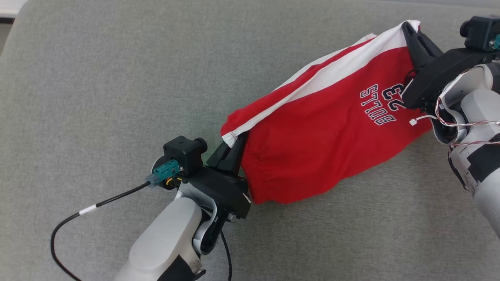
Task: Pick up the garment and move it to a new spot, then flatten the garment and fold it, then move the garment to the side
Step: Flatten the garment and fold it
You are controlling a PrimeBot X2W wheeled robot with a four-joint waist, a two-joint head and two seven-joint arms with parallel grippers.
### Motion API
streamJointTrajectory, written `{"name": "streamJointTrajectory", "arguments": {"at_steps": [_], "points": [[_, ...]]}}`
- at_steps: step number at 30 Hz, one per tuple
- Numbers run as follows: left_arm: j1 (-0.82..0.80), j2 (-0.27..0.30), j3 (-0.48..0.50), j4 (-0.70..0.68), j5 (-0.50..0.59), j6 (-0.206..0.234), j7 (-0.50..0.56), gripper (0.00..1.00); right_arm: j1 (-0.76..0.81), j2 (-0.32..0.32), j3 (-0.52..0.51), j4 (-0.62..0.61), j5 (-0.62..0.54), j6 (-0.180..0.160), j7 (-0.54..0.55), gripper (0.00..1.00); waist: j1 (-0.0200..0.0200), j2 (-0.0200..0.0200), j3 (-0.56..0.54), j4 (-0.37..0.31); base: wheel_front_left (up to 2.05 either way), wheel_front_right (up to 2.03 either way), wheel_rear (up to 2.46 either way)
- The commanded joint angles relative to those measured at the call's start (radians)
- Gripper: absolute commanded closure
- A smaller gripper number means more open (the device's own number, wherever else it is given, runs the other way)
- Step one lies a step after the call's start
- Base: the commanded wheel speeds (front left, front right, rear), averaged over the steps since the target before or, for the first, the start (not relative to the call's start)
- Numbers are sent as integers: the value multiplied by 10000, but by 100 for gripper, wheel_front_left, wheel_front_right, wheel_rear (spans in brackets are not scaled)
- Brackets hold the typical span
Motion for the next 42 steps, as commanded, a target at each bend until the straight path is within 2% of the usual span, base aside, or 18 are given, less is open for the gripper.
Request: {"name": "streamJointTrajectory", "arguments": {"at_steps": [1,5,6,7,8,17,22,26,30,35,37,42], "points": [[-159,-65,-24,124,42,-53,-24,100,-156,66,134,300,9,-27,-71,100,-2,-2,301,292,0,0,0],[-292,-208,-88,425,62,-105,-26,100,-511,217,470,1167,146,-27,-158,100,-2,-2,353,361,0,0,0],[-336,-221,-84,450,101,-114,-26,56,-562,258,549,1291,189,-27,-213,96,-2,-2,339,357,0,0,0],[-356,-236,-56,455,159,-122,-26,20,-604,299,685,1324,154,-27,-348,52,-2,-2,301,344,0,0,0],[-298,-247,-15,455,186,-128,-26,0,-580,344,810,1364,181,-27,-422,0,-2,-2,248,322,0,0,0],[999,-247,670,-5,894,-82,-27,0,160,-167,1810,1414,744,-27,-848,0,-2,-2,-709,117,0,0,0],[2311,-14,1945,-1557,1849,196,-29,0,861,-679,2134,1223,1251,-27,-1016,0,-2,-2,-1144,69,0,0,0],[3474,-41,3460,-3066,2735,368,-28,0,1291,-889,2321,1237,1610,-27,-991,0,-2,-2,-1281,60,0,0,0],[4369,-167,4607,-4207,3482,332,-28,0,1516,-918,2549,1376,1810,-27,-951,0,-2,-2,-1252,82,0,0,0],[5131,-269,5518,-4974,4043,296,-28,0,1486,-753,2706,1632,2041,-27,-843,0,-2,-2,-1132,153,0,0,0],[5392,-292,5610,-5100,4437,294,-28,0,1409,-675,2758,1849,2074,-27,-760,0,-2,-2,-1072,210,0,0,0],[5663,-283,5525,-5120,4557,376,-28,0,1282,-505,2860,2285,2167,-27,-519,0,-2,-2,-963,372,0,0,0]]}}
